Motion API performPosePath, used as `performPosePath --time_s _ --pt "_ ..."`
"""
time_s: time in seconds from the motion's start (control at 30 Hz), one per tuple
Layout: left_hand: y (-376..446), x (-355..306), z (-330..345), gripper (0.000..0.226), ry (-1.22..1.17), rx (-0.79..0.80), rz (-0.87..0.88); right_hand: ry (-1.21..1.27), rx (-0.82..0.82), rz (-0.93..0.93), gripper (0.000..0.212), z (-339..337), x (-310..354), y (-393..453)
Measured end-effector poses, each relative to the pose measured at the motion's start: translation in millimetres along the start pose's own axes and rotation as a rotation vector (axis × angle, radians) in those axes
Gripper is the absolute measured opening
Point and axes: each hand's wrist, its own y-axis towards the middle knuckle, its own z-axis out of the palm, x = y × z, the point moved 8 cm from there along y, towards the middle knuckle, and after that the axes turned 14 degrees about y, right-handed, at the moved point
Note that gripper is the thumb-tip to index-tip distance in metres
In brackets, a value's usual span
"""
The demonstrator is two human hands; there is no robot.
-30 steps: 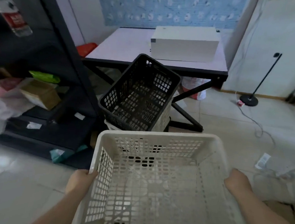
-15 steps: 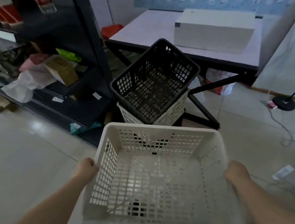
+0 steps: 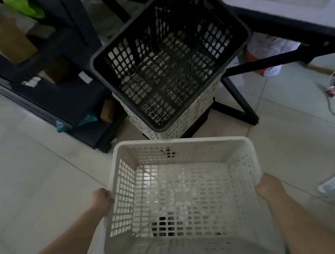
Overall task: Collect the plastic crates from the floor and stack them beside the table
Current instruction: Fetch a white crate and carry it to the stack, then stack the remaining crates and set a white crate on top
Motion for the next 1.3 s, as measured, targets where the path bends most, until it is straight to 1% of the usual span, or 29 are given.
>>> performPosePath --time_s 0.03,0.1,0.13,0.2,0.27,0.33,0.37,0.4,0.47,0.5,0.53,0.57,0.63,0.67,0.7,0.73,0.77,0.8,0.83,0.9,0.97,1.03,1.13,1.17,1.2,1.3 --pt "10 -4 17 0.012 -0.001 0.002 -0.019 0.0 0.001 0.0 0.028 8 0 17" --pt "33 -9 53 0.028 -0.039 -0.002 -0.072 -0.028 -0.007 -0.015 0.022 23 0 54" --pt "44 -12 73 0.033 -0.068 -0.004 -0.087 -0.061 -0.013 -0.025 0.022 30 0 74" --pt "58 -20 113 0.038 -0.116 -0.013 -0.134 -0.111 -0.023 -0.027 0.032 47 -4 114" --pt "69 -34 152 0.031 -0.175 0.012 -0.199 -0.156 -0.014 -0.044 0.043 61 -5 152" --pt "80 -48 191 0.014 -0.224 0.045 -0.255 -0.209 0.015 -0.041 0.05 74 -10 187" --pt "88 -53 209 0.01 -0.235 0.055 -0.28 -0.233 0.027 -0.047 0.052 81 -13 206" --pt "94 -60 226 0.011 -0.234 0.068 -0.29 -0.253 0.044 -0.051 0.054 87 -16 226" --pt "109 -75 260 0.021 -0.259 0.093 -0.32 -0.268 0.076 -0.035 0.056 96 -21 262" --pt "115 -83 275 0.022 -0.276 0.11 -0.337 -0.269 0.089 -0.023 0.058 101 -24 278" --pt "117 -93 288 0.014 -0.312 0.138 -0.359 -0.271 0.1 -0.011 0.058 105 -28 293" --pt "121 -98 307 0.012 -0.347 0.176 -0.375 -0.279 0.105 0.002 0.058 108 -33 307" --pt "137 -95 358 0.039 -0.451 0.263 -0.401 -0.268 0.124 0.029 0.059 113 -40 329" --pt "155 -81 393 0.057 -0.446 0.268 -0.387 -0.259 0.145 0.049 0.061 117 -41 336" --pt "174 -70 426 0.076 -0.473 0.315 -0.36 -0.246 0.159 0.053 0.062 119 -41 340" --pt "180 -71 436 0.089 -0.535 0.33 -0.344 -0.229 0.175 0.043 0.062 121 -36 340" --pt "172 -85 420 0.094 -0.603 0.32 -0.352 -0.213 0.192 0.029 0.063 120 -27 338" --pt "153 -106 391 0.089 -0.724 0.314 -0.399 -0.186 0.206 0.01 0.064 118 -16 334" --pt "125 -131 352 0.074 -0.815 0.281 -0.448 -0.158 0.207 -0.014 0.064 110 -1 325" --pt "84 -162 282 0.034 -0.915 0.248 -0.439 -0.027 0.213 -0.087 0.061 88 34 303" --pt "61 -174 216 0.036 -1.022 0.172 -0.412 0.176 0.245 -0.204 0.059 48 81 266" --pt "32 -179 142 0.039 -1.065 0.062 -0.378 0.315 0.266 -0.318 0.067 0 127 225" --pt "-18 -187 38 0.046 -1.13 -0.067 -0.317 0.433 0.177 -0.513 0.062 -88 197 161" --pt "-34 -192 3 0.048 -1.163 -0.103 -0.258 0.481 0.152 -0.569 0.061 -117 220 139" --pt "-46 -197 -29 0.049 -1.186 -0.146 -0.2 0.531 0.14 -0.587 0.059 -143 240 121" --pt "-78 -209 -96 0.047 -1.186 -0.183 -0.135 0.593 0.076 -0.695 0.057 -207 289 74"
